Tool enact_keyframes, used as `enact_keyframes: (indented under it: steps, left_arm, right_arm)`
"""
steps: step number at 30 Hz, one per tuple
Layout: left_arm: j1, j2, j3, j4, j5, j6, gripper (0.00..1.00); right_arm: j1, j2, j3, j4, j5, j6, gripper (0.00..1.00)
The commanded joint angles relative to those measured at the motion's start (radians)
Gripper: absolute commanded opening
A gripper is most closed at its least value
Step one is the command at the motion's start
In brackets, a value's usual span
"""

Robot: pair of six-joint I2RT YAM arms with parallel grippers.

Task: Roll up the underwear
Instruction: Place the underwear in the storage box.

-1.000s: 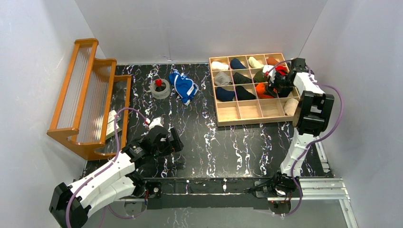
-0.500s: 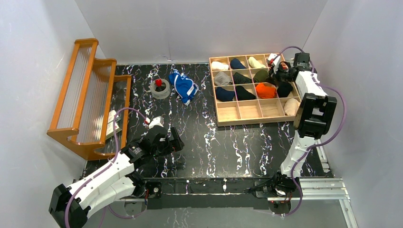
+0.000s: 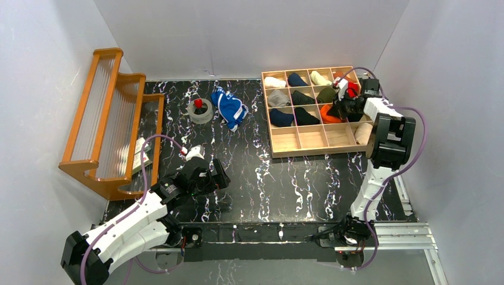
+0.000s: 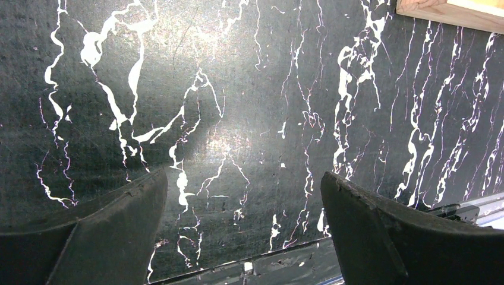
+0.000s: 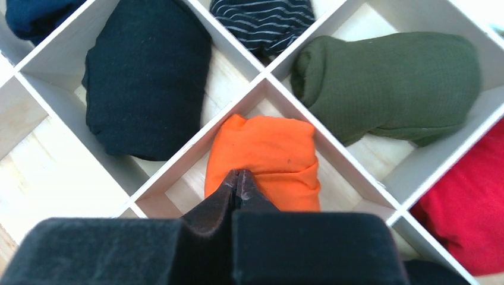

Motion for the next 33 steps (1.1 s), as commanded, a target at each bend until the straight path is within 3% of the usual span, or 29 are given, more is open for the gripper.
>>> enact_keyframes:
  steps: [1,5,9,20,26,33]
  left_arm:
    - [-0.001,-0.014,0.005,-0.008,-0.006,0.004,0.98]
    - [-0.002,-0.014,0.013,-0.007,0.0,0.011,0.98]
    - [-0.001,-0.035,0.015,-0.002,-0.001,0.016,0.98]
    - [-0.001,-0.045,0.015,-0.005,-0.001,0.014,0.98]
    - [-0.002,-0.034,0.036,-0.005,0.003,0.036,0.98]
    - [-0.001,-0.042,0.061,0.002,0.017,0.063,0.98]
  right_arm:
    - [-0.001,-0.129,-0.035,0.187,0.048,0.096,0.01]
    - [0.0,-0.155,-0.079,0.332,0.032,0.19,0.01]
    - [0.009,-0.085,-0.059,0.326,-0.009,0.227,0.01]
    - [0.061,0.006,-0.059,0.257,0.097,0.157,0.01]
    - [0.058,-0.141,-0.056,0.241,0.14,0.156,0.03]
    - [0.053,-0.298,-0.276,0.413,0.304,0.274,0.03]
